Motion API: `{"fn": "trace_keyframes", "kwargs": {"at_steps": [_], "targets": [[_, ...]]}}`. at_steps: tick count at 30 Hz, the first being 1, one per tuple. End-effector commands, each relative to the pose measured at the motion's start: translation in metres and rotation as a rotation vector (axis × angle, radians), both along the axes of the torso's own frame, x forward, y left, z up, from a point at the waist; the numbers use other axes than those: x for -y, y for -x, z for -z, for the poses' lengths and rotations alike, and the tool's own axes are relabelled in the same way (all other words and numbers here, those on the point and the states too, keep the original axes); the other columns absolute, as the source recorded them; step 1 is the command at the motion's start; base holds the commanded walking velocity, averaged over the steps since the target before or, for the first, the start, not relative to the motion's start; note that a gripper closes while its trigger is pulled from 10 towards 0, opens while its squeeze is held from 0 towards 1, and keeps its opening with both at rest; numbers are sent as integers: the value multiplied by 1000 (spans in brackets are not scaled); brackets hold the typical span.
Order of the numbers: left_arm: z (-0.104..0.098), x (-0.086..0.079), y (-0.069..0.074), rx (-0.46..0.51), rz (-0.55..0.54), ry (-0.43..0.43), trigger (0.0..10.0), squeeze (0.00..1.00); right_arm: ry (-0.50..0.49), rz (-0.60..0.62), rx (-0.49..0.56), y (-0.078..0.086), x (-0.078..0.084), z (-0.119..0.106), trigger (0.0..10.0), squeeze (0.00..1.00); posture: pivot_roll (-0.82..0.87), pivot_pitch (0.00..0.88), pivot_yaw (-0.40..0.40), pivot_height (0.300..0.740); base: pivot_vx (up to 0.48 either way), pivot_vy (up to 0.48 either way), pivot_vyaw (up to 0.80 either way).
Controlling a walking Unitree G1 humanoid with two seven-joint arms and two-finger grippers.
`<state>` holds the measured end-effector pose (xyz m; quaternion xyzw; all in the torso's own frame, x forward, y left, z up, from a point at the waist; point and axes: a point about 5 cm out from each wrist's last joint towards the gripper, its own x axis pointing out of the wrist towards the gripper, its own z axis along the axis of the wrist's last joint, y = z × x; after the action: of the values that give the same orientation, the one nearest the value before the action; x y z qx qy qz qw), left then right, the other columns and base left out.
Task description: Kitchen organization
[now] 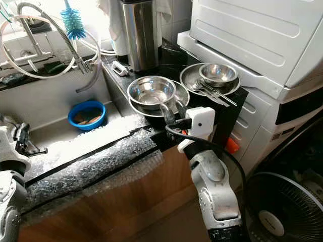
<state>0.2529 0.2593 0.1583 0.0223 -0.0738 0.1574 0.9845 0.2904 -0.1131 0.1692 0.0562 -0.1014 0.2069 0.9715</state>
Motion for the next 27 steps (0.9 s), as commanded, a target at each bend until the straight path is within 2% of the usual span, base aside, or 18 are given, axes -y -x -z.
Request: {"fn": "trace_keyframes", "kwargs": {"at_steps": [1, 22, 23, 24, 25, 27], "targets": [[3, 1, 0, -13, 10, 28, 10000, 1000, 8, 3, 5, -3, -1, -2, 10000, 0, -128, 0, 62, 740, 0, 0, 0], [-1, 8, -3, 22, 20, 35, 10000, 1000, 10, 6, -6, -4, -3, 1, 10000, 0, -127, 0, 61, 740, 0, 0, 0], [-3, 8, -3, 36, 14, 33, 10000, 212, 10, 7, -5, -4, -3, 1, 10000, 0, -128, 0, 61, 740, 0, 0, 0], [-10, 9, -2, 78, 14, 40, 10000, 0, 11, 9, 0, -5, -3, -1, 10000, 0, -128, 0, 61, 740, 0, 0, 0], [-20, 10, -1, 143, 22, 49, 10000, 0, 10, 13, 9, -5, -2, -2, 10000, 0, -129, 0, 61, 740, 0, 0, 0], [-26, 11, 0, 184, 30, 49, 10000, 0, 9, 17, 13, -6, -2, -4, 10000, 0, -129, 0, 61, 740, 0, 0, 0]]}}
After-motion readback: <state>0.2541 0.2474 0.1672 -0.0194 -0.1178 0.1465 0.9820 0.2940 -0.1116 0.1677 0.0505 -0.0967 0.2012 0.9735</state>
